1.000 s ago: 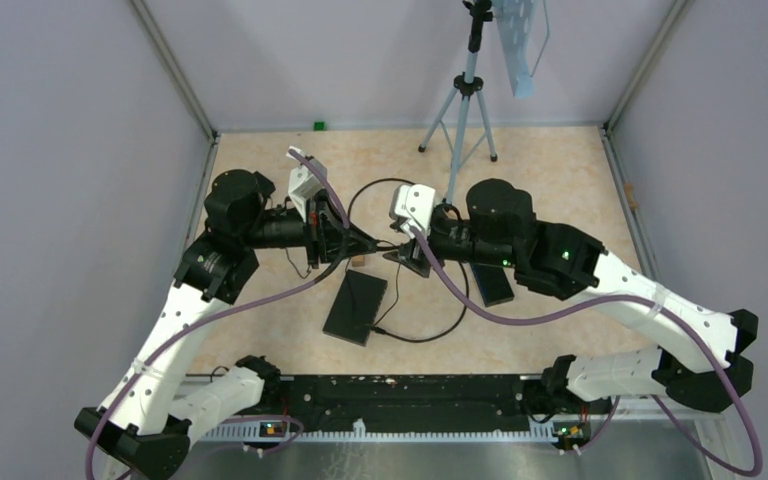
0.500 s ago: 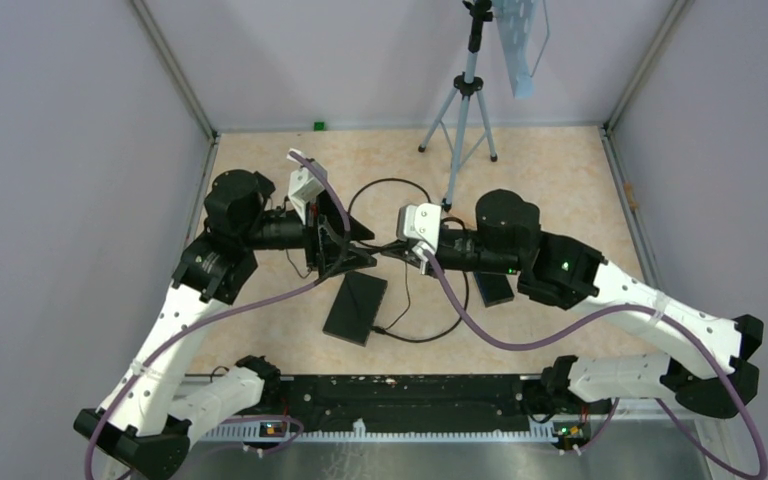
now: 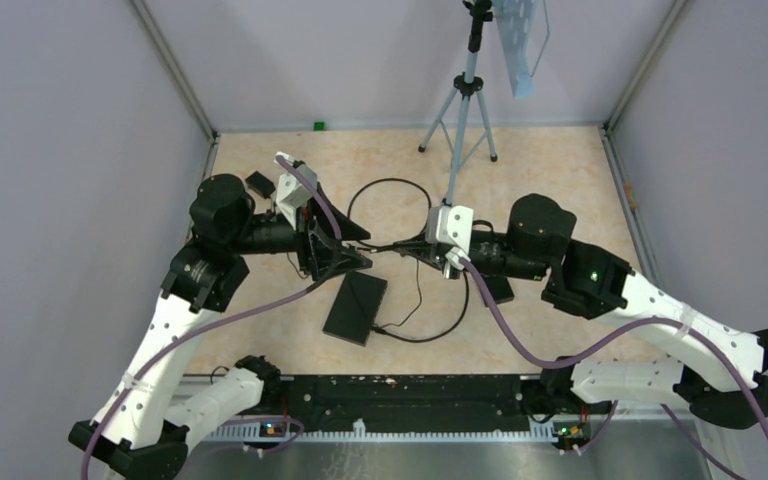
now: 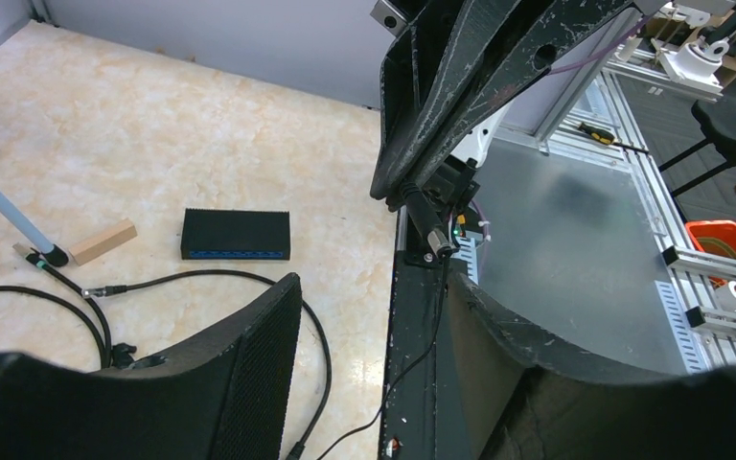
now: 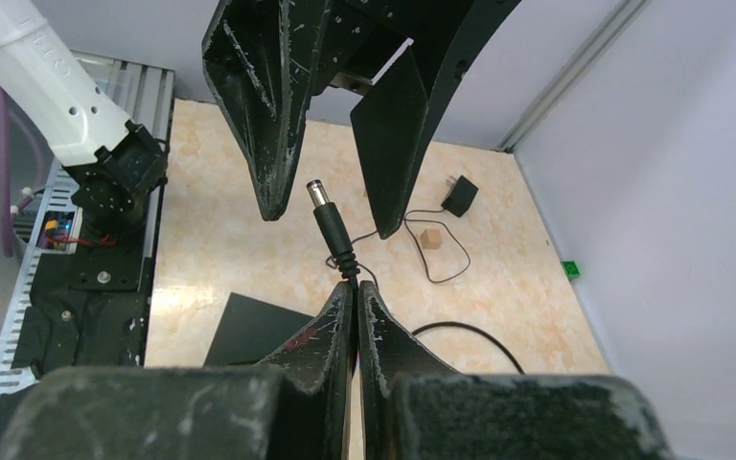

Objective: Insert the plug into the switch port
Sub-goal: Pick up the connector from the center of the board.

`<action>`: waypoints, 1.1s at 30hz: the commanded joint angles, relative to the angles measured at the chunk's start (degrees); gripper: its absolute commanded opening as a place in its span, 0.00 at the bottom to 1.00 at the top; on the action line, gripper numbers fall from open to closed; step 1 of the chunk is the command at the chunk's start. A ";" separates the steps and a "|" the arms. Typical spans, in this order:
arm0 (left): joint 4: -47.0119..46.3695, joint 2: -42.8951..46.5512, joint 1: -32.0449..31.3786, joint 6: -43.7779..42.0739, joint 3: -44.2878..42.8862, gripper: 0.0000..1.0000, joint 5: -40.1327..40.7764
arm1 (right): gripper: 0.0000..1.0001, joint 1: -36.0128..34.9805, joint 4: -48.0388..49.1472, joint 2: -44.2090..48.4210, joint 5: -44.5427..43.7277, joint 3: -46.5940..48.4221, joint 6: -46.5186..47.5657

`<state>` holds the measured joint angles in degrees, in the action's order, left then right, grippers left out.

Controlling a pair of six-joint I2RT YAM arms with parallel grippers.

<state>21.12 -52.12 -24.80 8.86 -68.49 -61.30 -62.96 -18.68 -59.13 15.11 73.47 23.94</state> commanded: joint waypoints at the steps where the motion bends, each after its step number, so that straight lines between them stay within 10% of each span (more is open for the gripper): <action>1: -1.97 0.86 -0.12 0.29 -1.47 0.63 -1.15 | 0.00 -0.45 2.24 0.45 1.42 -0.61 -0.91; 14: -4.12 1.15 -0.11 1.77 -0.77 0.73 -2.44 | 0.00 -0.43 2.33 -1.87 1.14 0.57 -1.20; 26: -4.05 0.70 -0.10 2.01 -0.50 0.29 -1.75 | 0.00 -0.40 2.72 -2.13 2.07 0.85 -1.59; 30: -3.96 0.62 -0.13 2.08 -0.31 0.61 -1.83 | 0.00 -0.41 2.89 -2.08 1.78 0.92 -1.64; 33: -3.96 0.47 -0.13 2.19 -0.32 0.63 -1.83 | 0.00 -0.41 3.11 -2.04 1.83 0.91 -1.71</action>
<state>19.44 -51.79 -24.80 10.98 -68.47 -62.35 -62.96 -18.41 -61.58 16.16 72.84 22.94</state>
